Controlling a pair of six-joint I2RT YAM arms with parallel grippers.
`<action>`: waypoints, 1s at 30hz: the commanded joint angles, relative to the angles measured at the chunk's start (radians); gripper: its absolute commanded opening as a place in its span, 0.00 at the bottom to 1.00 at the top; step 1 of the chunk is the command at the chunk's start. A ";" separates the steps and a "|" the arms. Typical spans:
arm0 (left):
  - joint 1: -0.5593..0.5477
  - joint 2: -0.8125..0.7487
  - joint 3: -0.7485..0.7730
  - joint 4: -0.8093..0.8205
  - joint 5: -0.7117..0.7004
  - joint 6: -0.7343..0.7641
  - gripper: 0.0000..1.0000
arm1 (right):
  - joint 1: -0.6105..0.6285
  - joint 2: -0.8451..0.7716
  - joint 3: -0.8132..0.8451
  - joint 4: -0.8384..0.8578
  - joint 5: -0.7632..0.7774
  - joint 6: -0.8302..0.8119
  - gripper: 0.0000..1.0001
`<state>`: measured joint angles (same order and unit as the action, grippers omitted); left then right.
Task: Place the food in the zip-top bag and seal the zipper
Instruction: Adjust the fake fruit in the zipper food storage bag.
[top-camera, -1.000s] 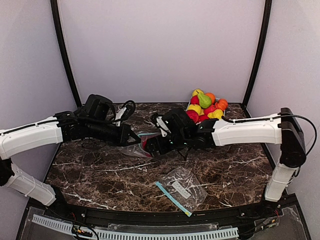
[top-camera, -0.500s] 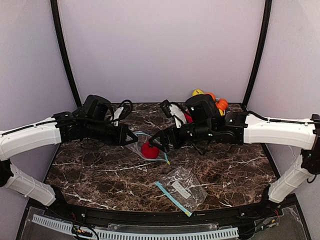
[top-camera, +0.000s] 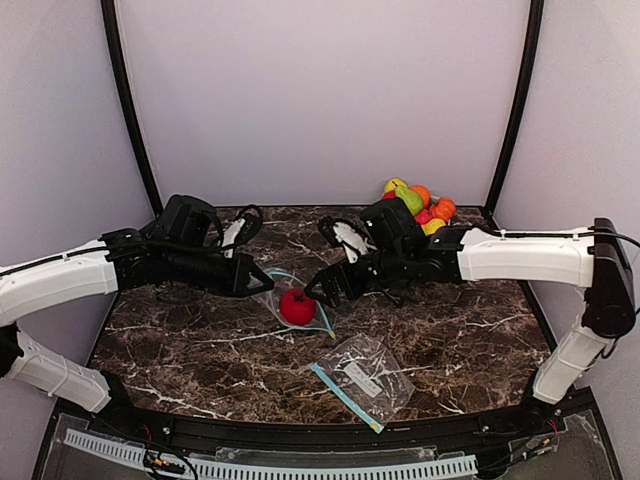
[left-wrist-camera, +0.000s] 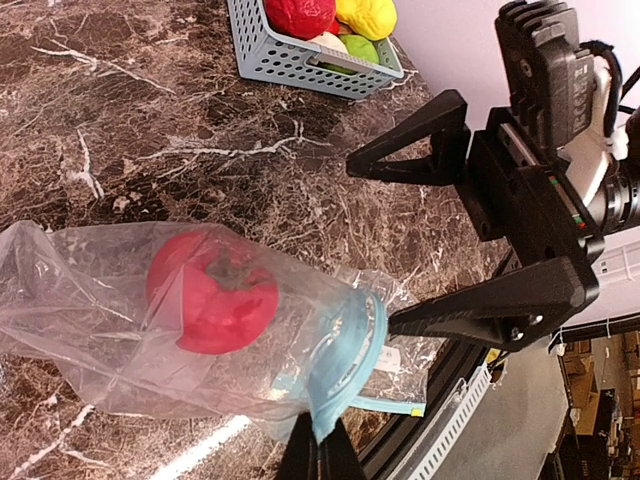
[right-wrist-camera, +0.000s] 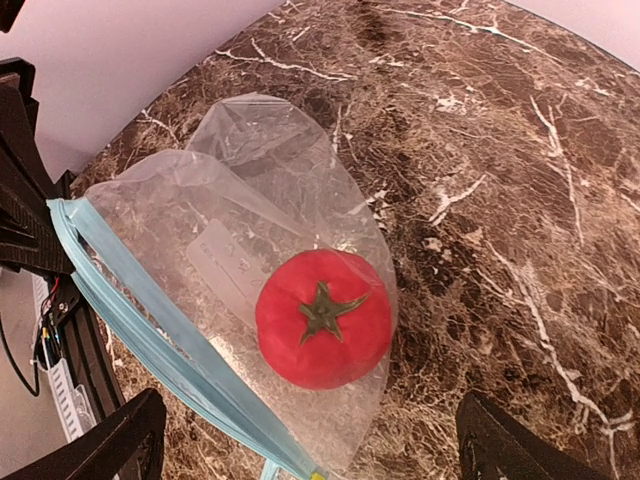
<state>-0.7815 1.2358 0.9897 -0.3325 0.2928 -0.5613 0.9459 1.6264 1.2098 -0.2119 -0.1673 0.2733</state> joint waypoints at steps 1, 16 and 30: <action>0.008 0.005 -0.002 0.007 0.013 0.007 0.01 | 0.002 0.038 -0.013 0.114 -0.088 -0.022 0.98; 0.007 0.016 0.000 0.029 0.050 -0.046 0.01 | 0.079 0.281 0.135 0.129 0.210 0.052 0.99; 0.007 -0.028 0.045 0.059 0.068 -0.055 0.01 | 0.047 0.435 0.245 -0.025 0.235 0.088 0.97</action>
<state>-0.7765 1.2541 0.9928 -0.3004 0.3428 -0.6151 1.0168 2.0327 1.4460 -0.1600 0.0170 0.3298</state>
